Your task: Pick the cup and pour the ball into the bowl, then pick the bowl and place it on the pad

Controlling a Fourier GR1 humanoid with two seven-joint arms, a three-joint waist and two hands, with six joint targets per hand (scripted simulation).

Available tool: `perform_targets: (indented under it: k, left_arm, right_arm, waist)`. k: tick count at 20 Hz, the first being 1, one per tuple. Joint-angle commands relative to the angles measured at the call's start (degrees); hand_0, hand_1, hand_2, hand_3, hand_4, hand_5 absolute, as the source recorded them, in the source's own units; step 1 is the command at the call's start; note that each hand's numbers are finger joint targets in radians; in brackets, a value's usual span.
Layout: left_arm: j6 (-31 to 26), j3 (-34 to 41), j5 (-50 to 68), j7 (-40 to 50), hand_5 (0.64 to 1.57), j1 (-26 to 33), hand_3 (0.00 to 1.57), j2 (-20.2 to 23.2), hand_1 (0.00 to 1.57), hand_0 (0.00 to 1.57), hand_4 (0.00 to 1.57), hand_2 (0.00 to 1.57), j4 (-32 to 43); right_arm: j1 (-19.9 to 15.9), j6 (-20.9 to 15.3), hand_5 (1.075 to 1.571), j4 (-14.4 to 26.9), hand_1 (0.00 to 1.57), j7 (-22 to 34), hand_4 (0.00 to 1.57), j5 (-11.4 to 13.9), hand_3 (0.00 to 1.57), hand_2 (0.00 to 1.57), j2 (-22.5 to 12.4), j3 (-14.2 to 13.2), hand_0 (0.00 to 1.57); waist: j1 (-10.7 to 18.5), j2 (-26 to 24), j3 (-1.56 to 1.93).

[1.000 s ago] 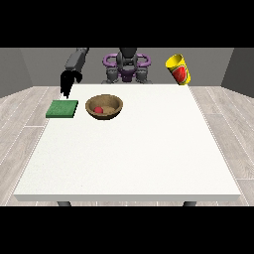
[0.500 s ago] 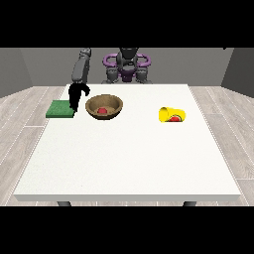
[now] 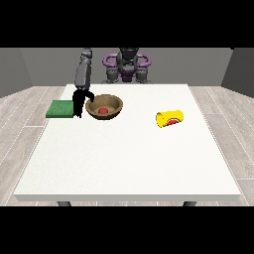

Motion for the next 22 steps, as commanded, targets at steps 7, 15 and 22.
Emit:
perform_targets:
  k: [7,15,22]
  left_arm:
    - [-3.3,3.9,4.3,-2.2,1.536,4.3,0.00,5.2,0.00,0.00,1.02,0.00,-1.3]
    - [-3.7,3.6,6.1,-1.0,1.540,3.0,0.00,6.5,0.00,0.00,1.02,0.00,-1.5]
    - [-4.3,4.5,9.4,1.8,1.529,0.8,0.00,7.4,0.00,0.00,1.03,0.00,-4.8]
  right_arm:
    - [-3.8,1.9,1.547,7.1,0.00,-5.0,0.45,0.4,0.00,0.00,-1.4,0.6,0.00]
    - [-9.7,-5.4,1.547,7.8,0.00,-6.1,0.48,1.5,0.00,0.00,3.8,2.3,0.00]
    - [-1.8,-13.3,1.471,13.3,1.57,-1.5,0.94,4.6,1.57,1.57,-4.3,0.3,1.57]
  waist:
    - [-1.7,3.3,-0.04]
    - [-0.5,4.3,-0.05]
    - [2.4,8.3,-0.05]
